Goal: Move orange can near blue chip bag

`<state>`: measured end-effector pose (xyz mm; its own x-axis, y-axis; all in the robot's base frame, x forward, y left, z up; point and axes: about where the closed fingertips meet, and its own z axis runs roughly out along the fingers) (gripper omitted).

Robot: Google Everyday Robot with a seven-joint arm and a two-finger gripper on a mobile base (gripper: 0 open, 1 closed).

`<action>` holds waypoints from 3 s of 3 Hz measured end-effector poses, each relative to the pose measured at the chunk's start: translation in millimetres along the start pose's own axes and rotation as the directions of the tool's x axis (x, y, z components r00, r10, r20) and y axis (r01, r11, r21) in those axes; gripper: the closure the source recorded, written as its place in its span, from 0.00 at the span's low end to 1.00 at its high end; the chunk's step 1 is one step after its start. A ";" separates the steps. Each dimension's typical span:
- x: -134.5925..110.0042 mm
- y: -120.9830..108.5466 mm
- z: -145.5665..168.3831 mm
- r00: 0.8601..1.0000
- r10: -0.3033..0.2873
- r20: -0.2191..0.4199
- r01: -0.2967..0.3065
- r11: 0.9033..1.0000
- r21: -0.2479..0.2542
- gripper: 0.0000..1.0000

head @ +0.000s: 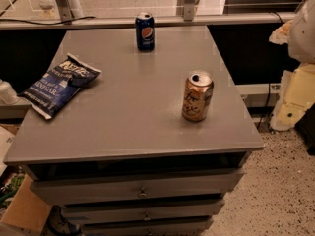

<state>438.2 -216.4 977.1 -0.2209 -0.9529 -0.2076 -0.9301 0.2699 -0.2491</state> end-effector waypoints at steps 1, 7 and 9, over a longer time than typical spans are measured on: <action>0.0 0.0 0.0 1.000 0.000 0.000 0.000 1.000 0.000 0.00; -59.7 -15.3 134.5 0.681 0.160 0.715 -0.075 0.986 -0.149 0.00; -83.0 -19.1 154.0 0.556 0.175 0.813 -0.045 0.983 -0.180 0.00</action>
Offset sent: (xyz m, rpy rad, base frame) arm 0.0114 -0.0095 -0.0514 0.3730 -0.0359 -0.1153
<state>519.6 -121.3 853.4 -0.0466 -0.3703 -0.9277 -0.9569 0.2832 -0.0649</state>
